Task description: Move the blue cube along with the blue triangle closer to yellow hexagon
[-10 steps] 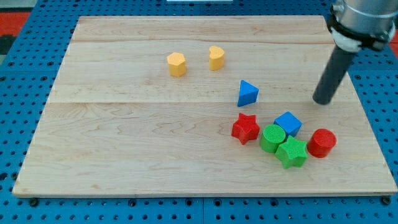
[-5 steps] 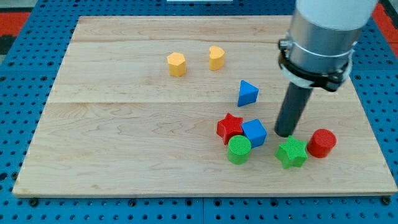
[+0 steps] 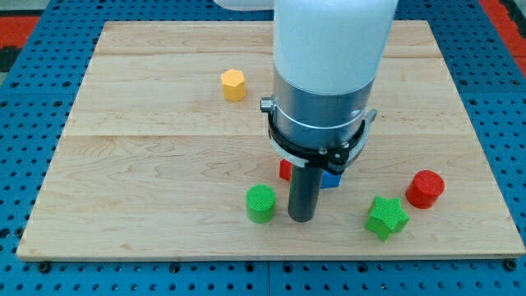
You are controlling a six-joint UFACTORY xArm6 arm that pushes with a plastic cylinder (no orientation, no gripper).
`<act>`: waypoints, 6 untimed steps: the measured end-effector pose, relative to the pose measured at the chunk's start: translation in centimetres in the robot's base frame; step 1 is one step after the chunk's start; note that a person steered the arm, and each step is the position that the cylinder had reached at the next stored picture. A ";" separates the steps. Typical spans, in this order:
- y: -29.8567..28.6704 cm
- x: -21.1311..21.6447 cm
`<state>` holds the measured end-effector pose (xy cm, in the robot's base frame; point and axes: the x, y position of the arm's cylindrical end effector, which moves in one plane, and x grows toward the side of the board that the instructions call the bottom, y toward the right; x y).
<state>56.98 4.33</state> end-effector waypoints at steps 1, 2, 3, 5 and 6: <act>0.8 -2.2; 0.8 -5.2; 1.5 -7.4; 3.3 -4.8; 6.5 -5.6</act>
<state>51.38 10.85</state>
